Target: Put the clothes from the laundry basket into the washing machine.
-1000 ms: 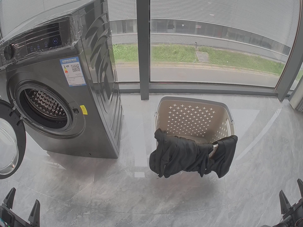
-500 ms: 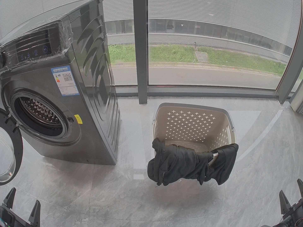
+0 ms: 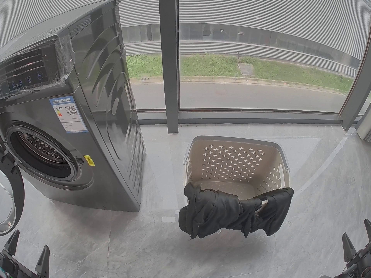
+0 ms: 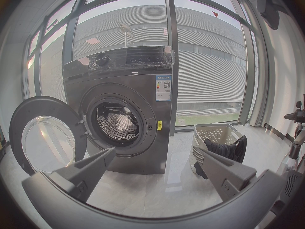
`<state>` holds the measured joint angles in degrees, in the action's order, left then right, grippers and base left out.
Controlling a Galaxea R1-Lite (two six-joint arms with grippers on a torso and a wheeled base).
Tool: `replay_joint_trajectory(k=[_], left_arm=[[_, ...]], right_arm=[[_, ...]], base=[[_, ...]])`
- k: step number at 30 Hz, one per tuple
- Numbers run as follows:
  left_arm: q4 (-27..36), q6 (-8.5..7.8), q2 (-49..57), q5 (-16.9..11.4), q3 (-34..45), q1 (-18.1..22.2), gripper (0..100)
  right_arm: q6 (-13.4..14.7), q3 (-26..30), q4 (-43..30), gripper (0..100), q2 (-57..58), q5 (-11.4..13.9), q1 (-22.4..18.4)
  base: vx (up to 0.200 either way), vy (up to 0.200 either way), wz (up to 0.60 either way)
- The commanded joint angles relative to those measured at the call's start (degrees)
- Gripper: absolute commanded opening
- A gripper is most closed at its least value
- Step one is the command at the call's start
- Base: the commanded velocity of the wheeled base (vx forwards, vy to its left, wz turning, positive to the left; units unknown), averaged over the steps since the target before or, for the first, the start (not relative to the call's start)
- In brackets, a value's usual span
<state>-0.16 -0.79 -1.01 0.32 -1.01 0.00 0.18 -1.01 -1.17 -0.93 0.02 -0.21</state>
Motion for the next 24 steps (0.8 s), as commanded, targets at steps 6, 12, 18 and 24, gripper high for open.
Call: replay_joint_trajectory(k=[6,12,18,24], left_arm=[[-0.11,0.00,0.84,-0.05,0.92,-0.09,100],[-0.11,0.53,0.84,0.03,0.92,0.00,100],[-0.11,0.62,0.84,0.12,0.92,-0.09,100],[-0.11,0.27,0.84,-0.05,0.92,-0.09,100]], right_arm=[[0.70,0.57,0.03,100,0.93,-0.46,-0.06],[0.87,0.66,0.29,100,0.93,-0.64,-0.06],[0.78,-4.35,1.26,100,0.93,-0.38,-0.06],[1.31,-14.54,-5.25,100,-7.77,1.73,1.79]], base=[[0.000,-0.200,0.00],[0.000,-0.100,0.00],[0.000,0.000,0.00],[0.000,0.000,0.00]])
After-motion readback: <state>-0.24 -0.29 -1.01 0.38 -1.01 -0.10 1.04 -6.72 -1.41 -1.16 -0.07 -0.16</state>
